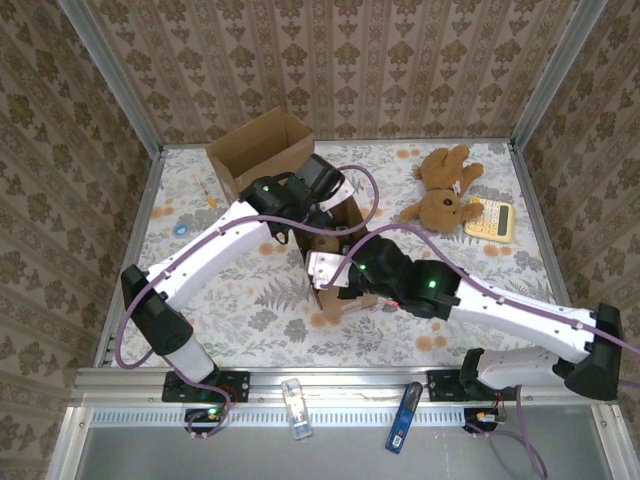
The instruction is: Unpack the express box
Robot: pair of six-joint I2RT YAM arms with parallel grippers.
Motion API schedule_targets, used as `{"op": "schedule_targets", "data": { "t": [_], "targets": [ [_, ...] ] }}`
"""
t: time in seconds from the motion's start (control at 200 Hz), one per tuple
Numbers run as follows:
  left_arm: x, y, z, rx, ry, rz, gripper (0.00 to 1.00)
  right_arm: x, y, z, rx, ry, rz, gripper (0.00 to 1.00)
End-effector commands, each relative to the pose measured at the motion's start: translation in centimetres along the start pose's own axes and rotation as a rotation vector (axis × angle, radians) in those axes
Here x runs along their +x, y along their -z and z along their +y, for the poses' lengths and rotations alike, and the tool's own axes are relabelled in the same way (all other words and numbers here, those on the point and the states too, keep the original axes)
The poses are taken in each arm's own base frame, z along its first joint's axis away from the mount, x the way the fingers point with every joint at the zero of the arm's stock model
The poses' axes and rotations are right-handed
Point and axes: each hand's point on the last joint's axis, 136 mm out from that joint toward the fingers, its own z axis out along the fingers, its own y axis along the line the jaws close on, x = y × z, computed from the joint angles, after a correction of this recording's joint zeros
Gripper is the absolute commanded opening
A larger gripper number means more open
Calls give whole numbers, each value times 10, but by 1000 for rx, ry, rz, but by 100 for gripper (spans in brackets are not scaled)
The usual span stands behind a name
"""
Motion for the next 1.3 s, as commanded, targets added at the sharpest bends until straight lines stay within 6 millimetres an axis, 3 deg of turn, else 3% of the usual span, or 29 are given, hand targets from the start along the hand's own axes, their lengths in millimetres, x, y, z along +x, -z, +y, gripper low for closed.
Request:
{"op": "schedule_targets", "data": {
  "t": [0.0,0.15,0.51,1.29],
  "targets": [
    [-8,8,6,6,37,-30,0,-3,-10,-13,81,74,8,0],
    [-9,11,6,15,39,-36,0,5,-26,-9,73,73,45,0],
    [-9,15,6,19,37,-37,0,49,-51,-7,68,-20,149,0],
    [-8,32,11,16,54,-37,0,94,-75,-16,191,-364,390,0]
  ]
}}
